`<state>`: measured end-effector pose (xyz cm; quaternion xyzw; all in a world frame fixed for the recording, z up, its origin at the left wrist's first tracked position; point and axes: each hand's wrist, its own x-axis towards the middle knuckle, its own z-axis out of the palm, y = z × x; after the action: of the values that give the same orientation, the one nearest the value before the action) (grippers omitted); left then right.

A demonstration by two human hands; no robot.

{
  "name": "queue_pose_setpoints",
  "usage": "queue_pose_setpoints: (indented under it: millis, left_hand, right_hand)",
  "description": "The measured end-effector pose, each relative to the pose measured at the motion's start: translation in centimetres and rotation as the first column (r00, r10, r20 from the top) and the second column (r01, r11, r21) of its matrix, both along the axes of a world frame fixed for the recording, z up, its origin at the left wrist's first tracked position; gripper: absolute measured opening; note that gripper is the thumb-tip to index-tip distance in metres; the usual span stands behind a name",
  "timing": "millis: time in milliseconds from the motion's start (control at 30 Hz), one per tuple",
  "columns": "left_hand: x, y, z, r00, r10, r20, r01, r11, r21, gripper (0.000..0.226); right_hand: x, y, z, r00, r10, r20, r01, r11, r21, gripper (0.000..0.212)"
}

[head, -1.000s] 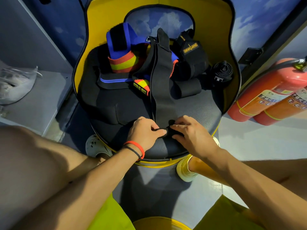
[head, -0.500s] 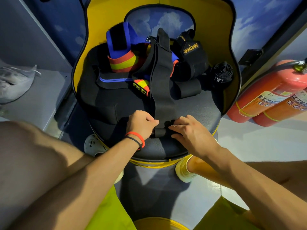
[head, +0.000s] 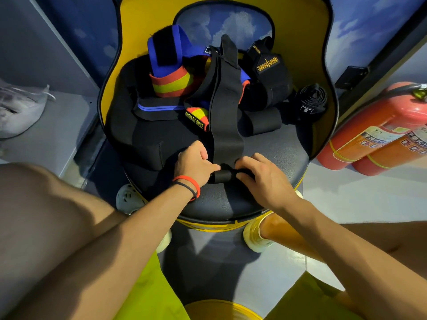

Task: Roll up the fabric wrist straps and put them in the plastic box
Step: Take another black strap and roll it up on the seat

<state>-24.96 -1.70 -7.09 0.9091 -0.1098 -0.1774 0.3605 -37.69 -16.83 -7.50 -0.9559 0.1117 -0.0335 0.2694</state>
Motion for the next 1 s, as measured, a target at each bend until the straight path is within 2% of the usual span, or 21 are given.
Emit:
queue_pose_setpoints:
  millis: [133, 267, 367, 433, 500, 633, 700, 800, 900, 1000]
  left_hand:
    - [0.0, 0.1, -0.3, 1.0, -0.01, -0.004, 0.01, 1.0, -0.021, 0.024]
    - [-0.4, 0.6, -0.3, 0.995, -0.005, -0.101, -0.011, 0.987, -0.162, 0.034]
    - [-0.7, 0.9, -0.4, 0.996, -0.026, -0.087, 0.016, 0.993, -0.113, 0.027]
    - [-0.4, 0.8, -0.4, 0.996, -0.004, -0.092, -0.005, 0.995, -0.096, 0.025]
    - [-0.3, 0.5, -0.3, 0.996, 0.013, -0.089, -0.019, 0.997, -0.068, 0.025]
    - [-0.2, 0.3, 0.0, 0.991, 0.028, -0.129, -0.04, 0.995, -0.09, 0.026]
    - [0.0, 0.2, 0.2, 0.986, 0.016, -0.167, -0.031, 0.995, -0.09, 0.027]
    - [0.8, -0.5, 0.6, 0.998, 0.005, -0.061, -0.006, 1.0, -0.024, 0.029]
    - [2.1, -1.6, 1.0, 0.995, 0.069, -0.071, -0.077, 0.99, -0.121, 0.03]
    - [3.6, -3.1, 1.0, 0.958, 0.131, -0.256, -0.205, 0.934, -0.292, 0.046]
  right_hand:
    - [0.6, 0.0, -0.5, 0.998, -0.057, 0.01, 0.057, 0.998, -0.024, 0.015]
    - [1.6, -0.3, -1.2, 0.993, -0.09, 0.073, 0.101, 0.983, -0.151, 0.024]
    - [2.0, 0.2, -1.4, 0.992, -0.019, 0.125, 0.05, 0.966, -0.253, 0.017]
    - [1.7, 0.5, -1.5, 0.982, 0.086, 0.169, -0.028, 0.947, -0.319, 0.011]
    - [1.3, 0.3, -1.6, 0.97, 0.164, 0.178, -0.092, 0.93, -0.357, 0.018]
    - [0.3, -0.4, -1.9, 0.979, 0.16, 0.127, -0.113, 0.941, -0.318, 0.036]
    - [0.7, -0.5, -2.1, 0.981, 0.151, 0.123, -0.104, 0.94, -0.326, 0.036]
    - [1.4, -0.6, -1.9, 0.983, 0.162, 0.091, -0.123, 0.934, -0.335, 0.034]
    - [1.6, -0.9, -1.6, 0.984, 0.169, 0.063, -0.139, 0.931, -0.336, 0.034]
    - [1.5, -1.2, -1.3, 0.984, 0.173, 0.037, -0.153, 0.938, -0.312, 0.034]
